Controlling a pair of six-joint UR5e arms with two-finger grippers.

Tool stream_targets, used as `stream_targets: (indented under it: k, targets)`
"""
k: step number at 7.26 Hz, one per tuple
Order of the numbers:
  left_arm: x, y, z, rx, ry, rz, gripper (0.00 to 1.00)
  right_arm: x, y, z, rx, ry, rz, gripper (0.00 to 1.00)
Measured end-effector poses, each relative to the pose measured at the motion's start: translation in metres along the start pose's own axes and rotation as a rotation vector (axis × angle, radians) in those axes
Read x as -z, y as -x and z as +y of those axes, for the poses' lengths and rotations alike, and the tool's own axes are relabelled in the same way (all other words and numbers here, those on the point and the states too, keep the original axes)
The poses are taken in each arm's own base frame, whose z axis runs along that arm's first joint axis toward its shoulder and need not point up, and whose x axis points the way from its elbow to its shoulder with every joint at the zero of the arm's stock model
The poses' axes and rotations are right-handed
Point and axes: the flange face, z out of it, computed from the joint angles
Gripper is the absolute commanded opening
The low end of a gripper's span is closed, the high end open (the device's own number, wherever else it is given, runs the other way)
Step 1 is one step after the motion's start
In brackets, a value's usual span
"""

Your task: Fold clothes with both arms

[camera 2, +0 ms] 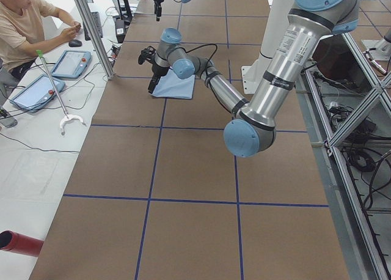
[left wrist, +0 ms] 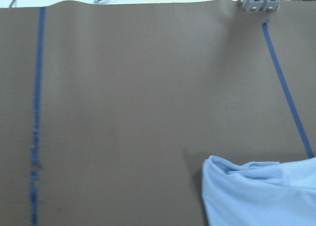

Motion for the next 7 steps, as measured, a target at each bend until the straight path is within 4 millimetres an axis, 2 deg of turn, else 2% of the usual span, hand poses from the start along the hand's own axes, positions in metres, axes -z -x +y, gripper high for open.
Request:
stream_targets:
  k: [1,2,3,4,5,7]
  targets:
    - [0.025,0.066,0.011,-0.08,0.014,-0.028,1.0,0.025,-0.069,0.02,0.042,0.027,0.005,1.0]
    - [0.047,0.133,0.026,-0.143,0.034,-0.054,1.0,0.047,-0.125,0.047,0.066,0.055,0.018,1.0]
    - [0.065,0.195,0.046,-0.163,0.069,-0.07,1.0,0.063,-0.169,0.075,0.063,0.101,0.033,1.0]
    - [0.071,0.247,0.077,-0.128,0.131,-0.075,1.0,0.062,-0.206,0.116,0.051,0.18,0.04,1.0]
    - [0.065,0.285,0.111,-0.071,0.196,-0.08,1.0,0.049,-0.235,0.17,0.035,0.255,0.034,1.0]
    - [0.058,0.345,0.161,0.007,0.269,-0.084,1.0,0.031,-0.272,0.271,-0.048,0.349,0.02,1.0]
